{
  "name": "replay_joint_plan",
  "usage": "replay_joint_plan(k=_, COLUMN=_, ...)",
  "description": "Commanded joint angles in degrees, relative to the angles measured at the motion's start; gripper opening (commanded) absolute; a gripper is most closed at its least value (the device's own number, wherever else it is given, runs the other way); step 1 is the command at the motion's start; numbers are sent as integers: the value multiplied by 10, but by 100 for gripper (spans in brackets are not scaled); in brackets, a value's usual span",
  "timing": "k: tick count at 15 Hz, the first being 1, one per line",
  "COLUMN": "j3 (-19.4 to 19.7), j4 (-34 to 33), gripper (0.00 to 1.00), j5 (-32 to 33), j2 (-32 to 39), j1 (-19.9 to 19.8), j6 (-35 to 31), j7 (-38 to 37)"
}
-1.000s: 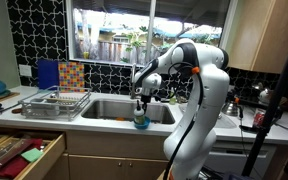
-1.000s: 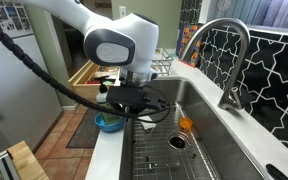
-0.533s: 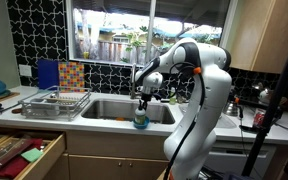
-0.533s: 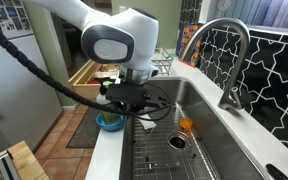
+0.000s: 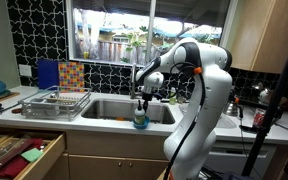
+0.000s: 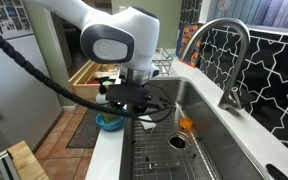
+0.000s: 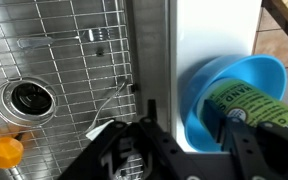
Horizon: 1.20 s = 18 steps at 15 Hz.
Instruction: Exchange the two hand wash soap bottled on the sink, then put the hand wash soap on the blue plate next to the edge
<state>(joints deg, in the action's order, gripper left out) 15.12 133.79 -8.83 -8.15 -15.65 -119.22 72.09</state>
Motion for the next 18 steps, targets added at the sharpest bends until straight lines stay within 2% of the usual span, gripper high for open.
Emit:
replay_joint_plan(k=1, j3=14, j4=19, gripper=53, j5=-8, j2=-14, j1=8, j6=-14, j7=15)
replay_joint_plan(k=3, j3=15, j4=18, gripper=37, j5=-7, j2=-11, j1=7, j6=-15, j7=14)
replay_joint_plan(k=5, j3=17, j4=18, gripper=27, j5=-8, j2=-11, j1=7, j6=-16, j7=14)
replay_joint_plan(k=7, j3=19, j4=18, gripper=35, j5=-9, j2=-13, j1=6, j6=-15, j7=16)
replay_joint_plan(k=8, j3=20, j4=17, gripper=33, j5=-9, j2=-13, j1=6, j6=-14, j7=16)
replay_joint_plan(k=9, j3=22, j4=17, gripper=38, j5=-9, j2=-14, j1=6, j6=-15, j7=16)
replay_joint_plan(k=11, j3=24, j4=17, gripper=40, j5=-9, j2=-13, j1=5, j6=-14, j7=17)
replay_joint_plan(k=12, j3=25, j4=17, gripper=45, j5=-9, j2=-13, j1=5, j6=-13, j7=18)
replay_joint_plan(k=13, j3=27, j4=17, gripper=41, j5=-10, j2=-13, j1=5, j6=-13, j7=18)
replay_joint_plan(k=18, j3=34, j4=18, gripper=39, j5=-14, j2=-20, j1=3, j6=-9, j7=25)
